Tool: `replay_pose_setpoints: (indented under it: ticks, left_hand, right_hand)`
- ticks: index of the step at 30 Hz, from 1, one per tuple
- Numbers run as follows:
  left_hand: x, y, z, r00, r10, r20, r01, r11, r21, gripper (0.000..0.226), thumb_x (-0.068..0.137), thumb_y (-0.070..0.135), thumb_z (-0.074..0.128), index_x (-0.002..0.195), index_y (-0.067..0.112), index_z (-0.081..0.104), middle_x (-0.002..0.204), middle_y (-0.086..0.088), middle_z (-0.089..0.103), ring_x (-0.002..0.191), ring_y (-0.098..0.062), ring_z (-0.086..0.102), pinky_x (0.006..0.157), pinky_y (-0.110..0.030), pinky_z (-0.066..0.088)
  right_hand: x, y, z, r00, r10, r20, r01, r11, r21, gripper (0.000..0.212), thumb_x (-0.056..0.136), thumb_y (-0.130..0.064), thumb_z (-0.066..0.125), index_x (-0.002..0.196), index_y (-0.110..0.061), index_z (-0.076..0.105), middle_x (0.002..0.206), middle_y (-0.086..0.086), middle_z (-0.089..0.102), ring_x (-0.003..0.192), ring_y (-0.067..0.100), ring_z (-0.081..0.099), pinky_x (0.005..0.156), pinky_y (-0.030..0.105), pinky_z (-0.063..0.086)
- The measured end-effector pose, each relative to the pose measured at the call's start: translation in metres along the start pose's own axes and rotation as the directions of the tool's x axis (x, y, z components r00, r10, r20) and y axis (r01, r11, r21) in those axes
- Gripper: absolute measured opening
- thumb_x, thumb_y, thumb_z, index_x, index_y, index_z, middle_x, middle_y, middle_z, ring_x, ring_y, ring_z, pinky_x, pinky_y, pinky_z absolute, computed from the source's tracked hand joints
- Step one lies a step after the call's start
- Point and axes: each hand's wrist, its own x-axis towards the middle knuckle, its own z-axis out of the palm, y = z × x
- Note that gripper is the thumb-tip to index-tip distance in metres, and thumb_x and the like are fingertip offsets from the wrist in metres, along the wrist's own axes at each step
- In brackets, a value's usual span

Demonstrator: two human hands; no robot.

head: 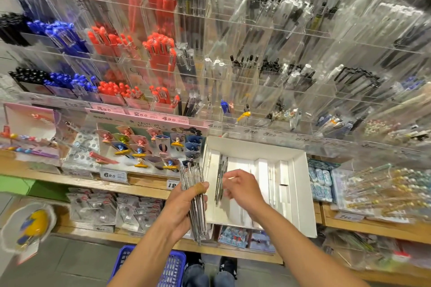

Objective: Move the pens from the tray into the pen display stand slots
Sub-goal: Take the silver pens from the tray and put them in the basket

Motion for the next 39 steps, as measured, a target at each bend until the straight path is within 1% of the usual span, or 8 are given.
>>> replay_pose_setpoints:
  ticks: [3, 6, 14, 21, 26, 29, 34, 39]
  left_hand:
    - [0.002, -0.001, -0.007, 1.000, -0.015, -0.002, 0.015, 1.000, 0.009, 0.051, 0.064, 0.012, 0.083, 0.108, -0.002, 0.061, 0.070, -0.008, 0.063, 0.060, -0.017, 0.059, 0.055, -0.029, 0.054]
    - [0.003, -0.001, -0.014, 1.000, -0.023, -0.010, 0.023, 1.000, 0.014, 0.052, 0.059, 0.015, 0.086, 0.103, 0.001, 0.061, 0.069, -0.007, 0.062, 0.060, -0.017, 0.058, 0.055, -0.030, 0.053]
    - [0.001, 0.005, -0.025, 1.000, -0.026, 0.018, 0.027, 0.998, -0.049, 0.034, 0.071, 0.007, 0.077, 0.099, 0.000, 0.059, 0.068, -0.010, 0.065, 0.054, -0.018, 0.060, 0.049, -0.028, 0.053]
    - [-0.006, 0.011, -0.035, 0.999, -0.049, -0.015, 0.047, 0.991, -0.128, 0.038, 0.074, 0.005, 0.075, 0.106, 0.001, 0.055, 0.072, -0.012, 0.062, 0.057, -0.020, 0.060, 0.051, -0.030, 0.055]
    - [-0.019, 0.007, -0.031, 0.999, -0.036, 0.012, 0.038, 0.984, -0.176, 0.039, 0.082, 0.004, 0.068, 0.117, 0.000, 0.052, 0.078, -0.015, 0.062, 0.060, -0.022, 0.060, 0.053, -0.032, 0.056]
    - [-0.032, -0.001, -0.028, 1.000, 0.004, -0.007, -0.005, 0.983, -0.185, 0.039, 0.085, 0.005, 0.065, 0.121, -0.002, 0.053, 0.083, -0.017, 0.064, 0.066, -0.025, 0.063, 0.057, -0.034, 0.059]
    - [-0.066, -0.024, -0.034, 0.995, 0.082, -0.050, -0.093, 0.954, -0.284, 0.017, 0.082, 0.007, 0.064, 0.091, -0.008, 0.064, 0.079, -0.024, 0.066, 0.062, -0.025, 0.069, 0.057, -0.032, 0.060]
    - [-0.104, -0.072, -0.062, 0.955, 0.146, -0.260, -0.234, 0.906, -0.353, 0.023, 0.077, 0.009, 0.067, 0.093, -0.008, 0.065, 0.076, -0.021, 0.069, 0.060, -0.022, 0.069, 0.054, -0.028, 0.059]
  right_hand:
    - [0.045, 0.009, 0.009, 0.978, 0.117, -0.171, -0.149, 0.970, -0.191, 0.004, 0.089, -0.014, 0.061, 0.093, -0.015, 0.061, 0.093, -0.001, 0.062, 0.083, 0.019, 0.066, 0.069, 0.029, 0.051]
    - [0.073, 0.016, 0.024, 0.974, 0.114, -0.197, -0.192, 0.877, -0.440, 0.021, 0.084, -0.004, 0.053, 0.069, -0.015, 0.045, 0.066, -0.002, 0.045, 0.057, 0.016, 0.046, 0.048, 0.025, 0.032]
    - [0.088, 0.020, 0.028, 0.956, 0.177, -0.233, -0.280, 0.784, -0.553, 0.018, 0.081, -0.009, 0.061, 0.067, -0.013, 0.051, 0.069, 0.002, 0.057, 0.064, 0.019, 0.059, 0.050, 0.022, 0.040]
    - [0.069, 0.027, 0.001, 0.976, 0.194, -0.103, -0.219, 0.897, -0.384, 0.019, 0.083, -0.013, 0.050, 0.066, -0.010, 0.044, 0.062, 0.003, 0.049, 0.050, 0.016, 0.044, 0.047, 0.022, 0.031]
    - [0.037, 0.022, -0.022, 0.980, 0.137, 0.142, -0.114, 0.980, -0.162, 0.004, 0.094, -0.012, 0.050, 0.094, -0.009, 0.052, 0.072, 0.011, 0.064, 0.042, 0.005, 0.050, 0.043, 0.021, 0.033]
    - [0.020, 0.013, -0.031, 0.969, 0.074, 0.236, -0.061, 0.996, -0.061, 0.019, 0.095, -0.018, 0.058, 0.112, -0.013, 0.052, 0.070, 0.008, 0.065, 0.041, 0.007, 0.043, 0.042, 0.022, 0.030]
    - [-0.014, -0.012, -0.025, 0.883, -0.059, 0.466, 0.049, 0.998, 0.032, 0.027, 0.103, -0.032, 0.045, 0.119, -0.011, 0.050, 0.077, 0.009, 0.070, 0.049, 0.016, 0.054, 0.044, 0.024, 0.041]
    - [-0.047, -0.025, 0.002, 0.761, -0.101, 0.641, 0.210, 0.973, -0.097, 0.023, 0.103, -0.027, 0.043, 0.114, -0.011, 0.056, 0.074, 0.007, 0.070, 0.048, 0.015, 0.053, 0.043, 0.023, 0.040]
